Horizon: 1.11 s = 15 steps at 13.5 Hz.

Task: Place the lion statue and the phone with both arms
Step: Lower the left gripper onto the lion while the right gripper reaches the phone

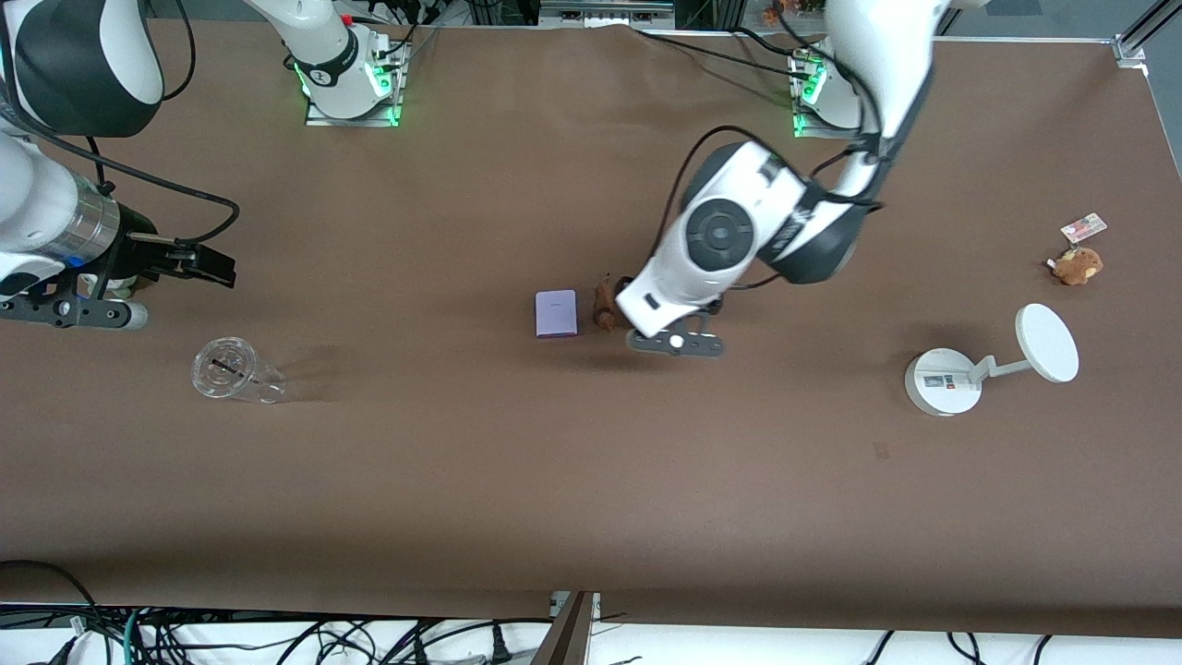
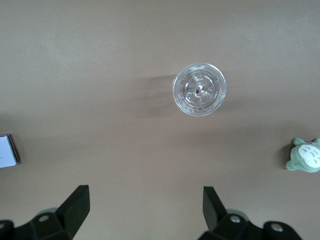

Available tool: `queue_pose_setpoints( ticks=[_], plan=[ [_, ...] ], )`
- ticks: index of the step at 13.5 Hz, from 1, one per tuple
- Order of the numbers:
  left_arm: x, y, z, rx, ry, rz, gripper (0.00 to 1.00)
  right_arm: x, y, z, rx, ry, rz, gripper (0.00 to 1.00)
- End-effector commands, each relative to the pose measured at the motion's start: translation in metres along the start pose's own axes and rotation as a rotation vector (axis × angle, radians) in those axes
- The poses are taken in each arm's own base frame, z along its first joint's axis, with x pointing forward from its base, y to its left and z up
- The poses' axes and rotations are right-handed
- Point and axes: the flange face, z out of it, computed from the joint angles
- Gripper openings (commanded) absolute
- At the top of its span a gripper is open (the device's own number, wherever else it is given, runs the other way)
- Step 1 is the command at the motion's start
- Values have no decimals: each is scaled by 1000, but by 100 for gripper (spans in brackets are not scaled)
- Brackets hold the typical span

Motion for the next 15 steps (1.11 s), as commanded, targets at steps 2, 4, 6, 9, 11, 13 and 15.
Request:
queue_pose_setpoints(
  ticks=[2, 4, 6, 9, 11, 13, 15],
  plan=[
    [-9, 29, 64, -33, 43, -10, 100, 3, 1, -5, -13, 9, -40, 100],
    [-17, 41, 96, -35, 55, 7, 100, 3, 1, -5, -13, 7, -46, 100],
    [-16, 41, 106, -43, 68, 8, 100, 3, 1, -5, -10, 8, -46, 100],
    [-33, 47, 125, -19, 36, 32, 100, 3, 2, -5, -10, 7, -45, 100],
    [-34, 44, 144, -6, 13, 29, 98, 5, 1, -2, -6, 8, -45, 100],
    [-34, 44, 144, -5, 12, 29, 47, 7, -2, -2, -4, 20, -49, 100],
    [-33, 43, 141, -8, 16, 34, 25, 11, -7, 2, -2, 31, -54, 100]
  ],
)
